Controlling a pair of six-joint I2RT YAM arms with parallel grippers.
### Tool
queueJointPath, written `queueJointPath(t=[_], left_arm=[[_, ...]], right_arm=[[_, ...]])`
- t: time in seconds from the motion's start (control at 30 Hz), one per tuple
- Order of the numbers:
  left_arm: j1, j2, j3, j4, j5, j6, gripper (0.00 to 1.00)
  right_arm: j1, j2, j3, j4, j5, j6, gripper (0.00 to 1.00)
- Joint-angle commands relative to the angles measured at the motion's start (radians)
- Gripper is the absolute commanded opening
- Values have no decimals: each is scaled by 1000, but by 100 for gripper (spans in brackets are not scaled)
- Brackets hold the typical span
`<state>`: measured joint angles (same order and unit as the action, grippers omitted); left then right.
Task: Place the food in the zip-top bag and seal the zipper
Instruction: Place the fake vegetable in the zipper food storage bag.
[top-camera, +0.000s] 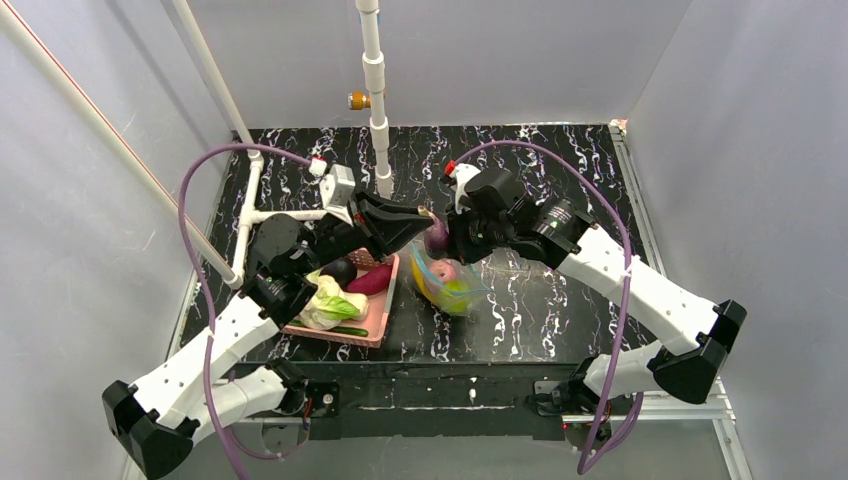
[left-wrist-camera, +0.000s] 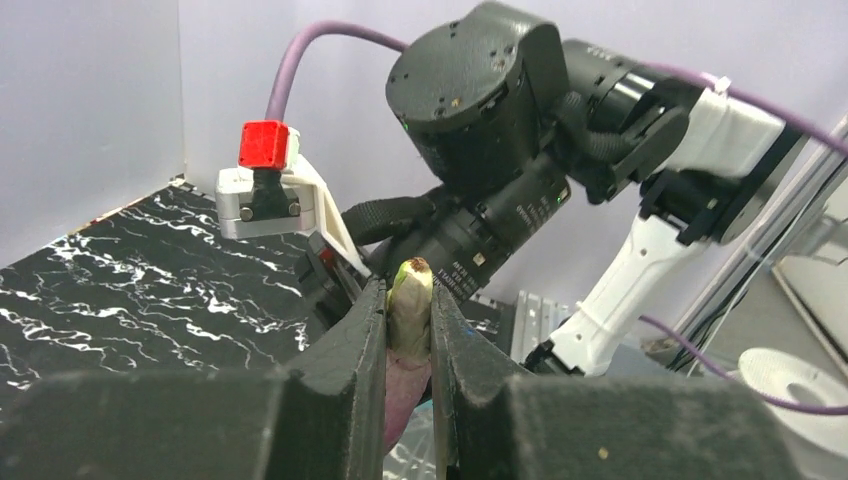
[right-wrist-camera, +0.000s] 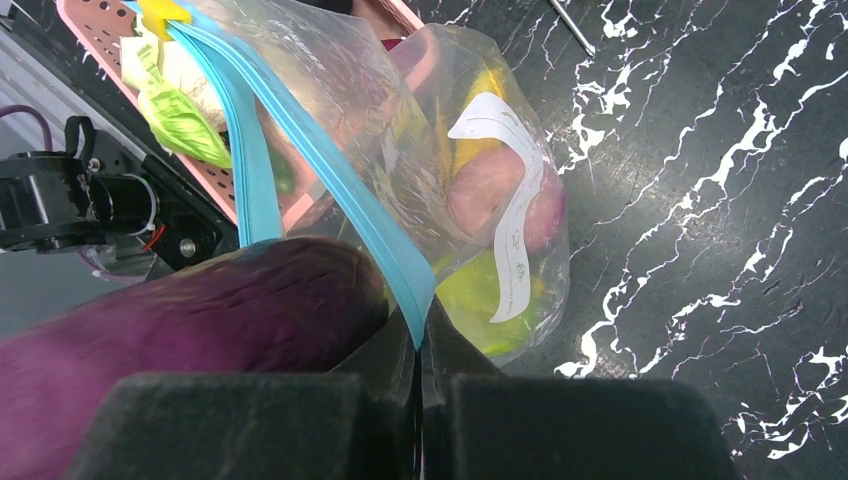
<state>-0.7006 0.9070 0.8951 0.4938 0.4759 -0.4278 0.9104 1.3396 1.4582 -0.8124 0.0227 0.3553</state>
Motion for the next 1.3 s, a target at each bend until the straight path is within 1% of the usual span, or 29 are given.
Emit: queueJointPath(t=[0.0, 0.1, 0.2, 0.33, 0.43, 0.53, 0.57, 0.67, 0.7, 0.8, 0.83, 0.87, 0.9, 0.93, 1.03, 1.1, 1.17, 1.27], left_arm=[[-15, 3, -10, 36, 49, 186, 0], [-44, 2, 1, -90, -5, 299, 0], [-66, 10, -18, -154, -72, 378, 0], [-89, 30, -48, -202, -163, 466, 0], [-107, 37, -34, -290, -253, 526, 0], [-112, 45, -29, -329, -272, 542, 0], [-112, 51, -27, -336, -277, 541, 3], [-113, 75, -26, -344, -300, 528, 16], [-113, 85, -23, -349, -314, 518, 26], [-113, 96, 0, -369, -353, 473, 47], [-113, 97, 13, -380, -363, 444, 56], [-113, 96, 28, -397, -368, 405, 69], [-112, 94, 52, -420, -359, 373, 87], [-112, 91, 73, -440, -343, 335, 92], [-113, 59, 112, -452, -299, 222, 95], [-113, 25, 136, -473, -333, 140, 95], [-112, -9, 164, -551, -392, 69, 96], [-111, -42, 213, -729, -459, -43, 96]], right_arm=[[2, -38, 24, 22, -16, -8, 1], [2, -50, 12, 22, -11, -9, 1], [3, -57, 6, 25, -12, -8, 1], [2, -57, 10, 33, -16, -6, 1], [1, -57, 15, 25, -6, -8, 1], [0, -59, 11, 24, -2, -10, 1], [-2, -58, 8, 25, -1, -10, 1], [-5, -56, 4, 24, 1, -11, 1], [-7, -56, 2, 24, 5, -11, 1], [-13, -64, -6, 14, 21, -14, 1], [-17, -67, -9, 8, 31, -16, 1], [-24, -70, -13, 3, 37, -20, 1], [-31, -74, -18, -1, 39, -23, 1], [-37, -77, -22, -6, 45, -29, 1], [-58, -81, -24, -28, 78, -45, 1], [-77, -83, -24, -41, 100, -52, 1], [-100, -80, -21, -64, 133, -57, 1], [-111, -78, -17, -94, 215, -65, 1]])
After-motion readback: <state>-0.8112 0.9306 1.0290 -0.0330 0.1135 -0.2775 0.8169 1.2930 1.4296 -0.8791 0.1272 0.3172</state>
